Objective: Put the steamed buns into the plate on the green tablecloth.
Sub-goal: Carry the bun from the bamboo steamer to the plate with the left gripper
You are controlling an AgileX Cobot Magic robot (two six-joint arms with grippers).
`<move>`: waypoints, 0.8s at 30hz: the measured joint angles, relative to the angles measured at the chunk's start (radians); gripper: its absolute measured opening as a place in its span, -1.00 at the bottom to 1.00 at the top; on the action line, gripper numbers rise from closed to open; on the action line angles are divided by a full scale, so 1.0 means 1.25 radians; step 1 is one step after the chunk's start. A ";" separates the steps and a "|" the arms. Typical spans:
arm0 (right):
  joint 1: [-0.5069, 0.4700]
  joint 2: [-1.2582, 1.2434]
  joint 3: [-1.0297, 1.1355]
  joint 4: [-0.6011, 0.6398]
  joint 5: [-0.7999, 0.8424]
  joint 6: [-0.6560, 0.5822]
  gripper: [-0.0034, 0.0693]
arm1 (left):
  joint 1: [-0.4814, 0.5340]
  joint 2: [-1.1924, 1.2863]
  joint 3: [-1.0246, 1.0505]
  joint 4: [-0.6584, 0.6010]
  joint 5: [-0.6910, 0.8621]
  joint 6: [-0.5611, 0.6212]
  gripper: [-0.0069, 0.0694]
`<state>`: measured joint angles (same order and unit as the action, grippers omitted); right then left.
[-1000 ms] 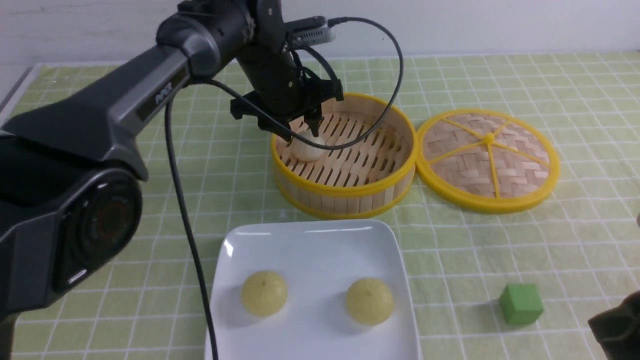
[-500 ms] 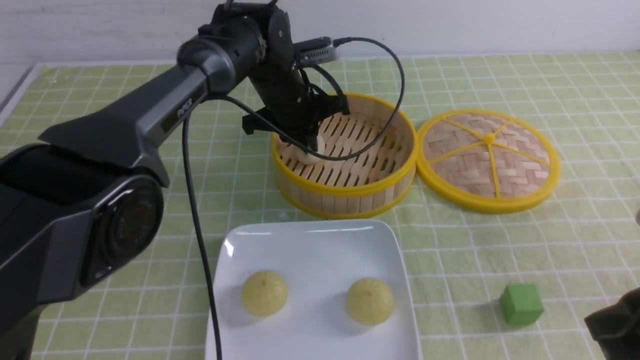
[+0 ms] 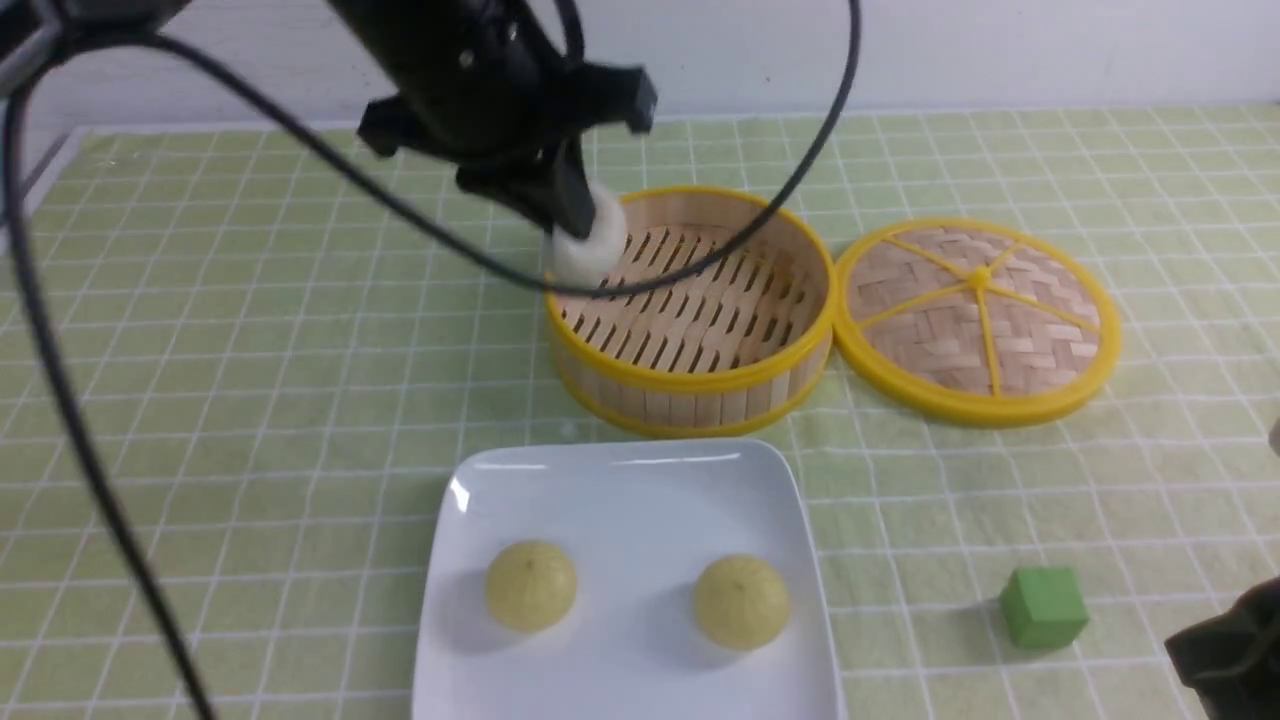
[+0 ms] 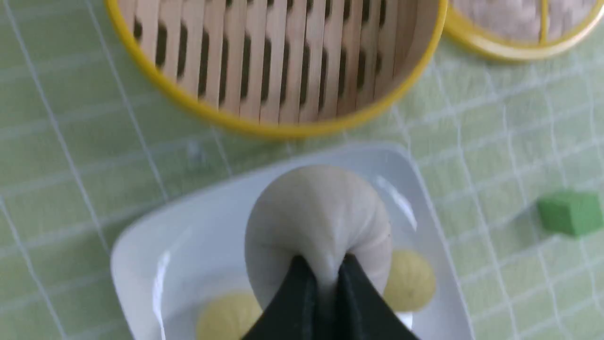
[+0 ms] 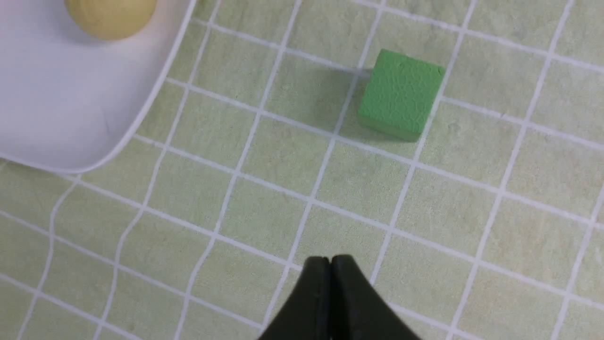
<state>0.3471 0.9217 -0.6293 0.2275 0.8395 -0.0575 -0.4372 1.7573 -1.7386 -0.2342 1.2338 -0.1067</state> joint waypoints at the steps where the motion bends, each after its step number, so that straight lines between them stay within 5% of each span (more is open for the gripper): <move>1: 0.000 0.000 0.000 0.000 0.000 0.001 -0.88 | -0.008 -0.019 0.053 0.000 0.001 0.000 -0.74; 4: 0.000 0.000 0.000 0.004 -0.001 0.010 -0.87 | -0.070 -0.053 0.268 0.004 -0.095 0.000 -0.73; 10: 0.000 -0.019 -0.010 0.006 0.013 0.012 -0.87 | -0.133 -0.022 0.382 0.063 -0.340 -0.065 -0.54; 19: 0.000 -0.289 -0.052 0.005 0.177 0.017 -0.85 | -0.136 0.042 0.385 0.108 -0.383 -0.144 0.20; 24: 0.000 -0.524 -0.045 -0.005 0.206 0.021 -0.83 | -0.136 0.043 0.385 0.108 -0.384 -0.145 0.30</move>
<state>0.3471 0.2669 -0.6854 0.2210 1.0973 -0.0317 -0.6068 1.8107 -1.2573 -0.0993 0.7532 -0.2881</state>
